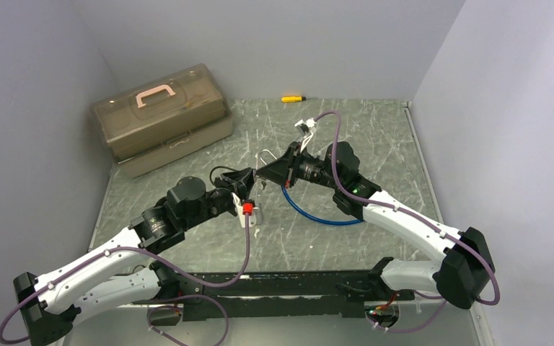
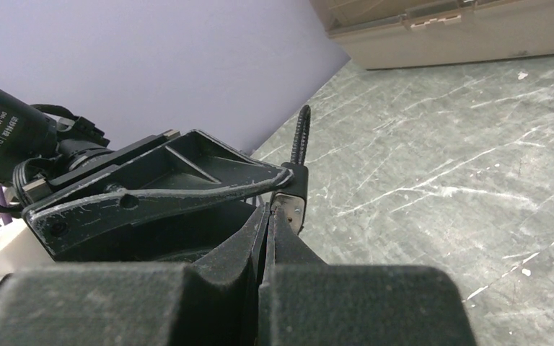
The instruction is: Unlock with the key
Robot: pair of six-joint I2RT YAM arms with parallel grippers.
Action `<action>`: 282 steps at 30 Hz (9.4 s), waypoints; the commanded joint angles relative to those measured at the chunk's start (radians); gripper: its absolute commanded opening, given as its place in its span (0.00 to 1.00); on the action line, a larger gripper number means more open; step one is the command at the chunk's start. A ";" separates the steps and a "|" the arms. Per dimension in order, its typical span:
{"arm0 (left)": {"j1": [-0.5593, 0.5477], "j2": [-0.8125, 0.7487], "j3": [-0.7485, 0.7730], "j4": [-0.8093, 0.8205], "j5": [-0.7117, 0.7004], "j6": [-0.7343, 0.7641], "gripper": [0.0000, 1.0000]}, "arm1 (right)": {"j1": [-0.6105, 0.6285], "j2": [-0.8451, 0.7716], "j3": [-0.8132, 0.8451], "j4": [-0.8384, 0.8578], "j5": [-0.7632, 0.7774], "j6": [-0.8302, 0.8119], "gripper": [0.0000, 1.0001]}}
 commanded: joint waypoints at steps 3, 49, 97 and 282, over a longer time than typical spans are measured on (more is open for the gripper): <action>-0.007 -0.035 0.026 0.108 0.075 -0.029 0.00 | -0.001 -0.017 -0.029 0.088 0.007 0.043 0.00; -0.019 -0.032 0.019 0.172 0.085 -0.061 0.00 | 0.049 0.001 -0.021 0.127 0.104 0.066 0.00; -0.008 -0.033 -0.008 0.115 0.056 -0.075 0.00 | -0.137 -0.090 0.056 -0.199 -0.265 -0.010 0.46; -0.141 0.011 -0.025 0.059 0.012 0.302 0.00 | -0.111 -0.109 0.236 -0.502 -0.062 -0.218 0.68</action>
